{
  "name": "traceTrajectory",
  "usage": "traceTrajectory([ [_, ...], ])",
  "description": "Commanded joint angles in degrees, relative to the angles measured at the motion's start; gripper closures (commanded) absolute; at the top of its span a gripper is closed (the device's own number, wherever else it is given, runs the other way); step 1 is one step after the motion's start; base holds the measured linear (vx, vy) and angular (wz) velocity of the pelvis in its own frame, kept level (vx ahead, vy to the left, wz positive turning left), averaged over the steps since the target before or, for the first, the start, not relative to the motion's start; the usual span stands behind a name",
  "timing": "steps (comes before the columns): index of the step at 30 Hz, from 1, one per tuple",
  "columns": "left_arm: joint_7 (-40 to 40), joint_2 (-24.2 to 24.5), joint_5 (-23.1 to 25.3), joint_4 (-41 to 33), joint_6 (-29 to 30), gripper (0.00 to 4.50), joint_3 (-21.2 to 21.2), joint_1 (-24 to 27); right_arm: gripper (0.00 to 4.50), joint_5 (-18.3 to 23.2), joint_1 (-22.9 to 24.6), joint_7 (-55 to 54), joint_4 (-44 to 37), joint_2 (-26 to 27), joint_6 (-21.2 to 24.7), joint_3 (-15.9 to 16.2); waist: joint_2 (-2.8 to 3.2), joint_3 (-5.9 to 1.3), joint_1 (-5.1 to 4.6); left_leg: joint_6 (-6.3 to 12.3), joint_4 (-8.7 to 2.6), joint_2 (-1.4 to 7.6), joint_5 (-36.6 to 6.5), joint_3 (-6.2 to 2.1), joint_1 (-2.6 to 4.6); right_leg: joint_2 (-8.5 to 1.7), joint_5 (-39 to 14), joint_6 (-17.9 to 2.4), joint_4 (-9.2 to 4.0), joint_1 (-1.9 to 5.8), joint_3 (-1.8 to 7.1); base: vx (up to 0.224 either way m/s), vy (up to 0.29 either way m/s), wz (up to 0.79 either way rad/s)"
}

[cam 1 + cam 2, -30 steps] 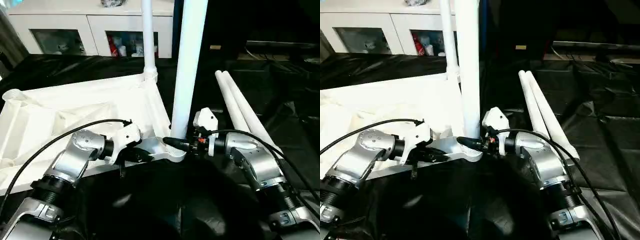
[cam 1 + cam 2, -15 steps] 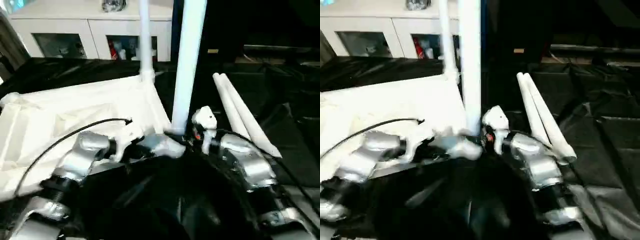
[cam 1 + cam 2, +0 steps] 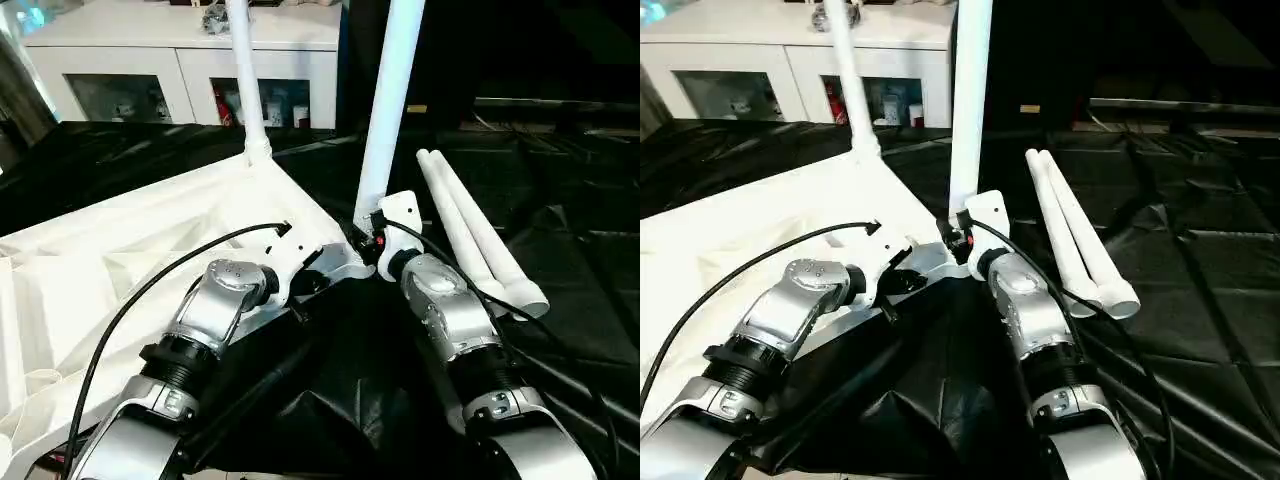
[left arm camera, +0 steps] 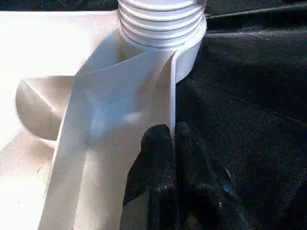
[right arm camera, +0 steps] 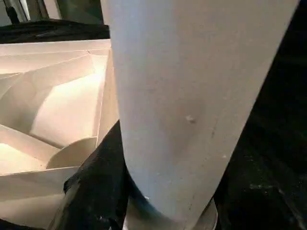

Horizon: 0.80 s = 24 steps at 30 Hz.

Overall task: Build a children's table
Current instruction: Insert table leg to table base

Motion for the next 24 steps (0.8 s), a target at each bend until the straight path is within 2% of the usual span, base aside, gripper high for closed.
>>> traceTrajectory([
  [1,1.21,-2.34,-0.47,-0.24,-1.22,4.5,-1.72,-2.67,2.61,-0.18,3.66,2.77,8.32,4.95,5.99,5.31,0.17,-0.92,-0.54,0.44,-5.06,2.95,-27.05,-2.35,0.44,-4.62,-35.51,-3.63,-6.49,0.24,2.59,0.0,0.0,0.0],
  [3,0.89,-2.07,-0.36,-0.48,-1.24,4.5,-1.72,-2.44,2.61,-1.16,3.22,2.85,9.16,5.0,5.72,5.57,0.25,-0.91,-0.67,0.41,-5.28,3.03,-27.3,-2.46,0.22,-4.68,-34.36,-3.87,-6.44,0.43,2.5,0.0,0.0,0.0],
  [6,0.64,-2.0,-0.24,-0.59,-1.2,4.5,-1.72,-2.39,2.61,-2.13,2.8,2.45,9.8,5.1,5.67,5.51,0.24,-0.74,-0.85,0.18,-5.26,2.96,-28.85,-2.47,0.52,-4.71,-35.51,-3.83,-6.67,0.03,2.47,0.0,0.0,0.0],
  [8,0.08,-1.78,-0.24,-0.98,-1.43,4.5,-1.87,-2.24,2.61,-1.01,2.4,3.85,9.76,5.32,5.93,4.62,0.3,-0.59,-1.1,0.15,-5.23,2.9,-30.23,-2.57,0.75,-4.79,-37.58,-3.14,-6.99,-0.23,2.37,0.0,0.0,0.0],
  [10,-0.59,-1.45,-0.36,-1.49,-1.72,4.5,-2.0,-2.03,2.05,-0.64,1.81,4.31,9.18,5.04,5.92,4.28,0.3,-0.56,-1.36,0.14,-5.3,2.88,-30.93,-2.74,0.64,-4.87,-38.64,-2.51,-7.16,-0.18,2.21,0.0,0.0,0.0],
  [13,-1.69,-0.63,-0.34,-2.18,-2.58,4.5,-2.32,-1.74,1.83,-0.35,0.97,5.37,7.85,4.29,5.24,4.13,0.46,-0.7,-1.45,0.3,-5.36,2.94,-30.6,-2.79,0.62,-5.02,-38.3,-2.66,-7.19,-0.19,2.32,0.0,0.0,0.0],
  [14,-1.69,-0.63,-0.34,-2.18,-2.58,4.5,-2.32,-1.74,1.74,-0.35,0.97,5.37,7.85,4.29,5.24,4.13,0.35,-0.56,-1.51,0.37,-5.35,2.93,-30.69,-2.73,0.56,-4.98,-38.45,-2.68,-7.24,-0.34,2.36,0.0,0.0,0.0],
  [15,-2.42,-0.03,-0.36,-2.63,-3.14,4.5,-2.4,-1.62,1.54,0.1,0.44,6.1,6.61,3.83,4.86,3.36,0.39,-0.6,-1.63,0.42,-5.45,2.97,-30.34,-2.86,0.23,-5.04,-37.93,-2.91,-7.01,0.0,2.3,0.0,0.0,0.0],
  [18,-4.2,1.08,-0.51,-3.32,-4.91,4.5,-2.41,-1.43,1.46,0.42,-0.3,7.85,3.83,2.27,4.75,3.02,0.41,-1.2,-1.24,1.05,-5.49,3.27,-25.74,-2.61,-0.39,-5.24,-32.71,-4.53,-6.35,0.44,2.99,0.0,0.0,0.0],
  [19,-4.74,1.45,-0.56,-3.54,-5.24,4.5,-2.44,-1.36,1.23,0.51,-0.45,8.44,2.93,1.69,4.77,3.1,0.56,-1.56,-0.86,1.46,-5.28,3.6,-20.84,-1.91,-0.49,-4.95,-24.25,-7.71,-5.66,0.36,3.39,0.0,0.0,0.0],
  [21,-5.87,2.19,-0.64,-3.96,-5.8,4.5,-2.61,-1.22,1.14,0.8,-0.46,9.85,1.04,0.63,5.11,3.27,0.69,-1.44,-0.64,2.13,-5.2,3.58,-18.07,-1.54,-0.97,-4.95,-19.95,-10.21,-5.04,0.81,3.38,0.0,0.0,0.0],
  [23,-6.55,2.63,-0.7,-4.21,-6.1,4.5,-2.71,-1.13,1.06,1.0,-0.39,10.81,-0.19,-0.02,5.39,3.39,0.56,-1.31,-0.39,2.48,-5.08,3.53,-17.88,-1.5,-1.04,-5.07,-21.65,-10.19,-5.08,0.95,3.38,0.0,0.0,0.0],
  [24,-8.59,3.91,-1.01,-4.89,-7.38,4.5,-2.92,-0.76,0.96,1.22,0.29,14.05,-4.22,-2.31,6.24,4.35,0.75,-1.45,-0.26,2.47,-4.98,3.5,-17.48,-1.45,-0.93,-5.09,-21.61,-10.2,-5.03,0.99,3.41,0.0,0.0,0.0],
])
